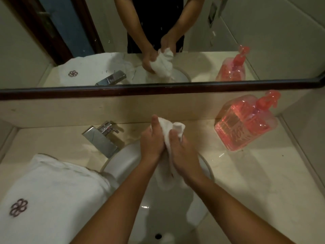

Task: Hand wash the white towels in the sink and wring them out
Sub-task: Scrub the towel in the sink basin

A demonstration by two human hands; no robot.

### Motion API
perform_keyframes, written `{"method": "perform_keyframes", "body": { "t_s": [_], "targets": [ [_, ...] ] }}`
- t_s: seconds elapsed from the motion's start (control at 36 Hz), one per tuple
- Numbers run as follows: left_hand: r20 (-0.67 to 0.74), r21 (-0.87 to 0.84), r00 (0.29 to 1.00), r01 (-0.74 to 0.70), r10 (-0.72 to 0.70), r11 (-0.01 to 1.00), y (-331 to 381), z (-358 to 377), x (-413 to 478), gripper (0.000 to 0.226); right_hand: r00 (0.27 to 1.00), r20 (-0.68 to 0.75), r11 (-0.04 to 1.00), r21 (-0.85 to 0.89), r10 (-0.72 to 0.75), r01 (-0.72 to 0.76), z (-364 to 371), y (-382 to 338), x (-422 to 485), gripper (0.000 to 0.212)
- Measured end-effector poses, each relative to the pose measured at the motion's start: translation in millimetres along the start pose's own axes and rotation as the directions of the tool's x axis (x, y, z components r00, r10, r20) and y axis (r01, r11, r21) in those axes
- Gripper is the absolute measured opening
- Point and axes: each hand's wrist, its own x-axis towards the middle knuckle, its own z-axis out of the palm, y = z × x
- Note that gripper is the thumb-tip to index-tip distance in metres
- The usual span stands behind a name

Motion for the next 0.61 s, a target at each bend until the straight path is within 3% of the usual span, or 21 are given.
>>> {"method": "perform_keyframes", "body": {
  "t_s": [0.11, 0.22, 0.42, 0.5, 0.61],
  "targets": [
    [0.026, 0.004, 1.000, -0.013, 0.012, 1.000, -15, -13, -10, 0.087, 0.982, -0.006, 0.974, 0.129, 0.191, -0.189, -17, 12, 16, 0.048],
    [0.102, 0.146, 0.995, -0.013, -0.002, 0.989, -43, -23, -18, 0.080, 0.966, 0.044, 0.949, 0.178, 0.256, -0.260, -22, 39, 13, 0.029],
    [0.070, 0.364, 0.987, 0.110, -0.145, 0.925, -94, -31, -13, 0.078, 0.968, 0.029, 0.968, -0.026, 0.251, -0.250, -9, 106, 15, 0.022],
    [0.032, 0.331, 0.968, 0.226, -0.250, 0.916, -124, -36, -3, 0.090, 0.961, -0.033, 0.955, -0.100, 0.276, -0.278, -6, 124, 25, 0.027],
    [0.026, 0.162, 0.925, 0.370, -0.379, 0.915, -146, -29, 3, 0.099, 0.944, -0.102, 0.945, -0.055, 0.315, -0.321, 16, 141, 31, 0.031]
  ]
}}
